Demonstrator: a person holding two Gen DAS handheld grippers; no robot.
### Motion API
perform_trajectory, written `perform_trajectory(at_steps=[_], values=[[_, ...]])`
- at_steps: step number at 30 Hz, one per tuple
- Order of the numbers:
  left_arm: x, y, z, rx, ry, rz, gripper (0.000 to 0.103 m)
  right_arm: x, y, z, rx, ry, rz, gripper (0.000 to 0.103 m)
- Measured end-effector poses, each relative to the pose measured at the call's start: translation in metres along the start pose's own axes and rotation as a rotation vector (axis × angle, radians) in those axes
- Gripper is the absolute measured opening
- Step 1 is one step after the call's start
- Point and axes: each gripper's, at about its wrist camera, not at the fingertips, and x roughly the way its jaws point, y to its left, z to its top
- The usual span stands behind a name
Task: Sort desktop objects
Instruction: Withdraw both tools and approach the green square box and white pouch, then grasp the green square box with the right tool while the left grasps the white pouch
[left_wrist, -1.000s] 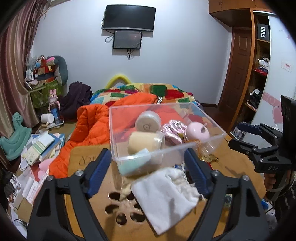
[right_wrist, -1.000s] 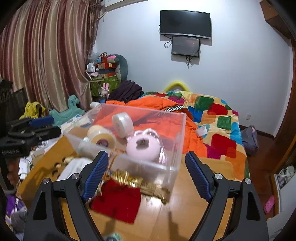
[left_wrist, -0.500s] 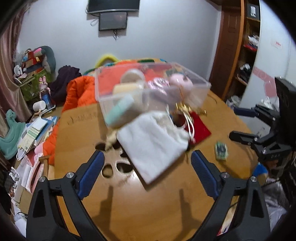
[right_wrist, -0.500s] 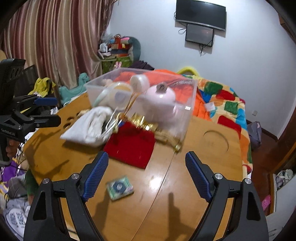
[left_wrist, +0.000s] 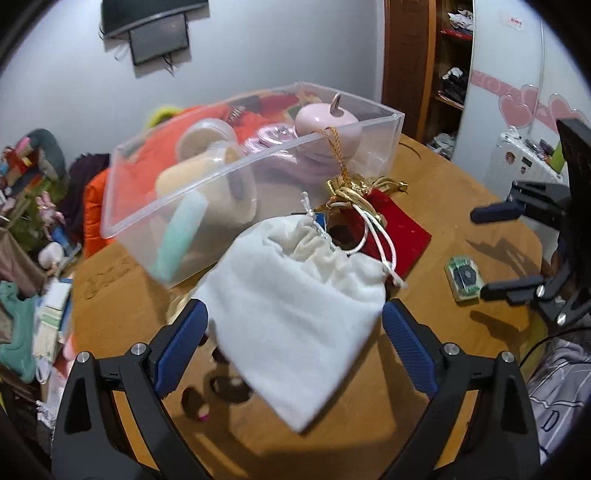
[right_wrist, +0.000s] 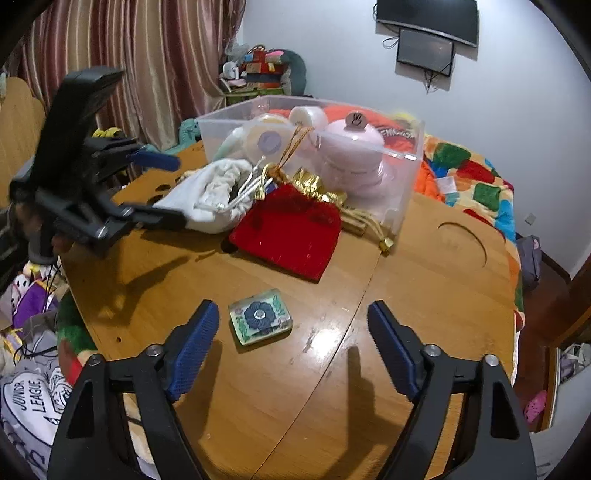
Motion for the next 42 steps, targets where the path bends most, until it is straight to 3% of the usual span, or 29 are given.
perform_trajectory(at_steps=[8,11,17,19,21,26,31,35,42], values=[[0.019,-0.006,0.009,0.053,0.036,-0.016,0.098,0.011,0.011,-0.001,-0.086,0.031,0.038,0.064],[0.023,-0.010,0.010,0.080,0.035,0.000,0.100,0.015,0.012,-0.001,-0.102,0.039,0.049,0.050],[0.028,-0.020,0.009,0.102,0.019,0.069,0.100,0.018,0.011,-0.001,-0.101,0.046,0.053,0.047],[0.028,-0.019,0.010,0.093,0.016,0.077,0.099,0.018,0.010,0.000,-0.098,0.045,0.066,0.037],[0.026,-0.016,0.010,0.070,0.006,0.078,0.093,0.017,0.013,-0.001,-0.104,0.045,0.077,0.031],[0.013,0.004,0.009,-0.029,-0.010,0.041,0.067,0.014,0.017,-0.002,-0.102,0.047,0.076,0.031],[0.006,0.016,0.008,-0.107,-0.012,0.038,0.049,0.011,0.016,-0.001,-0.065,0.043,0.085,0.031],[0.000,0.022,0.008,-0.159,-0.022,0.019,0.040,0.002,0.015,0.003,-0.041,0.022,0.078,0.031],[-0.020,0.012,0.008,-0.168,-0.064,-0.011,0.036,-0.009,0.004,0.015,-0.001,-0.018,0.065,0.031]])
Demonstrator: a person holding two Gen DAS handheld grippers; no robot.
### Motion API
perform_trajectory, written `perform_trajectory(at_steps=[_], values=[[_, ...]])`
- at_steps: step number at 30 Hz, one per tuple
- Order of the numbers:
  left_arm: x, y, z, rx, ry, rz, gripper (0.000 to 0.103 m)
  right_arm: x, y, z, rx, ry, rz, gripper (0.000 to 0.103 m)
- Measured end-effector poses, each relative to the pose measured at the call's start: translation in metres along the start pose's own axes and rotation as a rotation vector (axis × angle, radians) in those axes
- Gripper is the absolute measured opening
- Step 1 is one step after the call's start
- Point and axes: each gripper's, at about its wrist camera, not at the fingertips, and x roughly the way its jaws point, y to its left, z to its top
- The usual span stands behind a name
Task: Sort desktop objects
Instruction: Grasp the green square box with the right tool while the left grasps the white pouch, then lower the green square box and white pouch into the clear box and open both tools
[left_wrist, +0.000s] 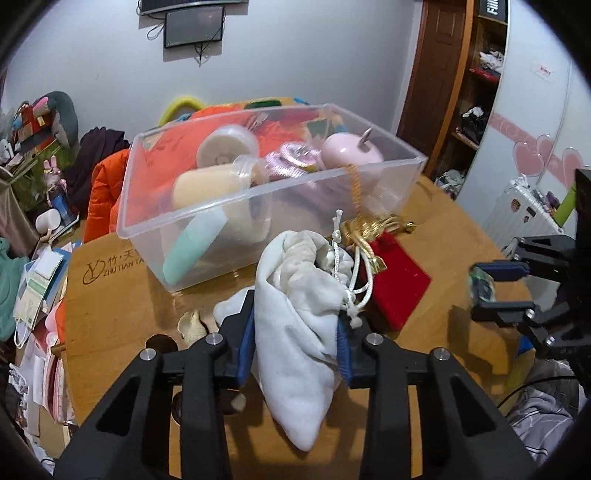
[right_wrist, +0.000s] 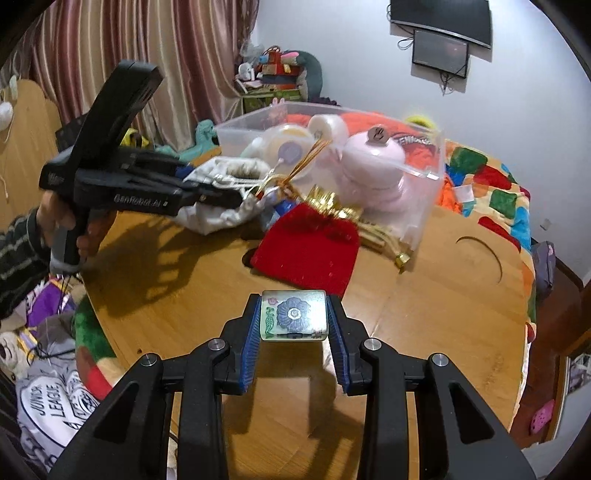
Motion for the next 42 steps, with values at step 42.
perform_trajectory(at_steps=[42], values=[[-0.011,0.018,0.085,-0.134,-0.159,-0.055,0.035,0.006,-0.067,0.101,0.123,-0.197,-0.029,0.031]])
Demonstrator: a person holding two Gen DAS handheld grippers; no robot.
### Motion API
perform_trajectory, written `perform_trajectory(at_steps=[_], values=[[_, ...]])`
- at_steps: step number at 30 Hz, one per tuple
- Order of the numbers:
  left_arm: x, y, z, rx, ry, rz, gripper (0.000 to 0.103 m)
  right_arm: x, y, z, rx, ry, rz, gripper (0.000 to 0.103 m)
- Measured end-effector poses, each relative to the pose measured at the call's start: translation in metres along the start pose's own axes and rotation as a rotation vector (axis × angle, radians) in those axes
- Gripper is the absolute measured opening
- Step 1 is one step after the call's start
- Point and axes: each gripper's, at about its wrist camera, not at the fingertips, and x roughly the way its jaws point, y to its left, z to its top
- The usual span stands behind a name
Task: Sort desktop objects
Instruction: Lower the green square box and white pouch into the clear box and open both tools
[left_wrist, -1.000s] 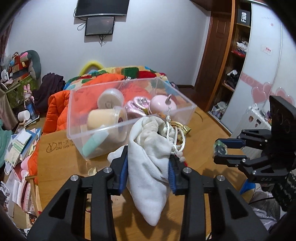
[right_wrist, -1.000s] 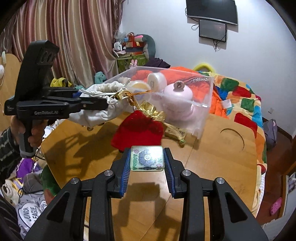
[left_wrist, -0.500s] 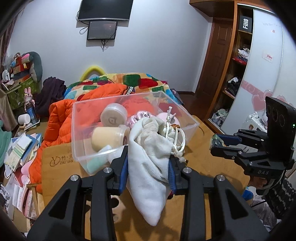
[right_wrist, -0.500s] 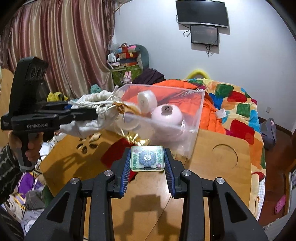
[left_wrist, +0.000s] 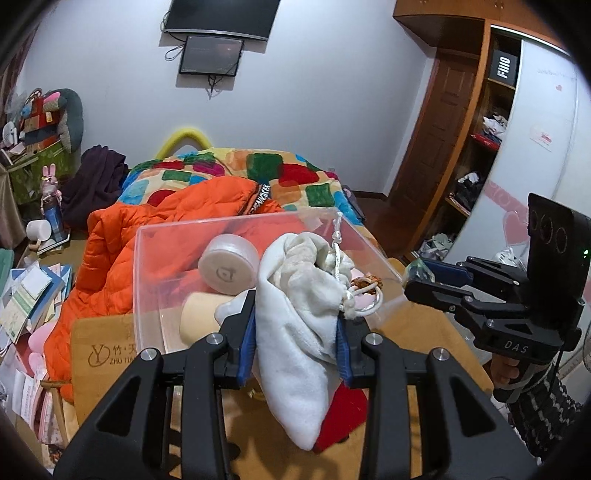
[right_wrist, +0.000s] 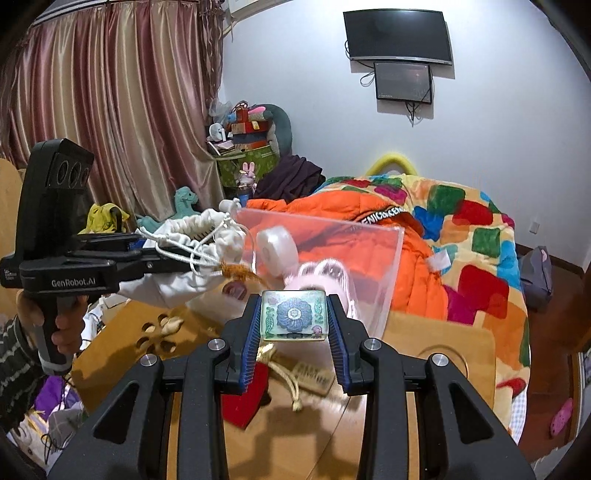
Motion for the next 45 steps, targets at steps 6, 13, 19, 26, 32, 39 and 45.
perform_trajectory(at_steps=[6,13,19,26,32,39,45], values=[[0.023,0.005,0.007,-0.010,0.017,-0.004,0.035,0.023,-0.014,0.016,0.003,0.016,-0.019,0.031],[0.047,0.001,0.018,0.001,0.021,-0.007,0.036,0.050,-0.028,0.028,0.009,0.035,-0.022,0.031],[0.058,-0.008,0.017,0.055,0.029,0.005,0.036,0.077,-0.037,0.026,0.018,0.083,-0.028,0.031],[0.062,-0.019,0.012,0.117,0.026,0.040,0.044,0.085,-0.038,0.026,0.022,0.085,-0.046,0.031],[0.056,-0.027,0.007,0.142,0.029,0.039,0.072,0.083,-0.035,0.025,0.015,0.095,-0.086,0.033],[0.037,-0.035,0.005,0.162,0.001,0.088,0.082,0.058,-0.023,0.024,-0.050,0.049,-0.162,0.060],[0.007,-0.030,0.005,0.114,-0.044,0.091,0.095,0.023,-0.011,0.020,-0.074,-0.010,-0.210,0.084]])
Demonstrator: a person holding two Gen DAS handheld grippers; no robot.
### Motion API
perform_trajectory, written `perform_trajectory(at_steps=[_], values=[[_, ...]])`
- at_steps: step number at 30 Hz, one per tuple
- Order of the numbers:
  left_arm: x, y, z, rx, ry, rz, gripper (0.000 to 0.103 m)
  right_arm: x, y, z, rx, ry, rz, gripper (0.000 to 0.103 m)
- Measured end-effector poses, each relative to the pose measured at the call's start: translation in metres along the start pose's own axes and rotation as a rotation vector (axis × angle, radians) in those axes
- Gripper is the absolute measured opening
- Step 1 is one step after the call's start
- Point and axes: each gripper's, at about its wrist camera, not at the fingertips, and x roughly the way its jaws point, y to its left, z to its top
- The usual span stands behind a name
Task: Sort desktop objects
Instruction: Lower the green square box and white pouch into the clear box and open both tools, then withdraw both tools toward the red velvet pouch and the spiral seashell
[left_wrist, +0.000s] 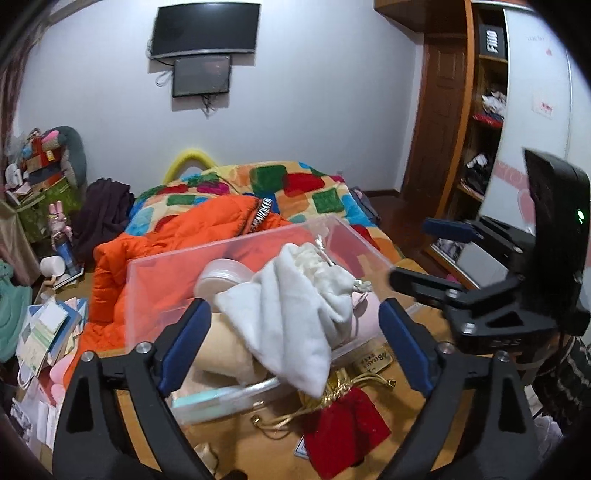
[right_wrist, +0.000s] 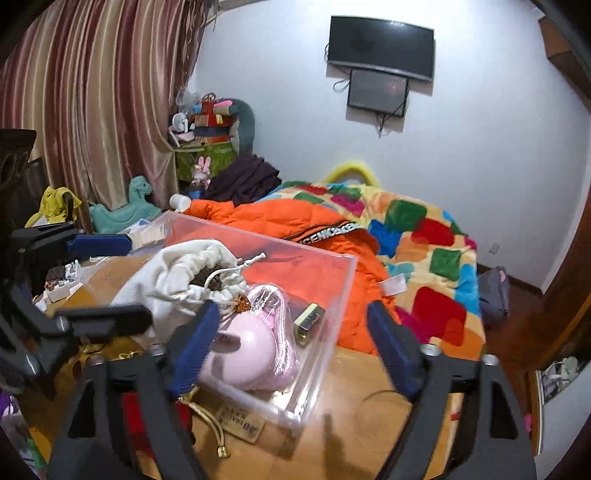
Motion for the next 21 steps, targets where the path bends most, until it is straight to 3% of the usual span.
perform_trajectory(at_steps=[3,7,14,21], values=[[-0.016,0.005,-0.003,-0.026,-0.012,0.014,0.095,-0.019,0.002,-0.004,0.003,-0.018,-0.005,0.086],[-0.035,0.015,-0.015,-0.049,-0.027,0.030,0.097,-0.039,0.005,-0.015,0.030,-0.015,-0.009,0.099],[-0.052,0.028,-0.053,-0.016,0.015,0.096,0.097,-0.055,0.024,-0.041,0.034,-0.005,0.002,0.100],[-0.049,0.051,-0.097,-0.040,0.093,0.134,0.097,-0.039,0.048,-0.066,0.102,0.049,0.086,0.100]])
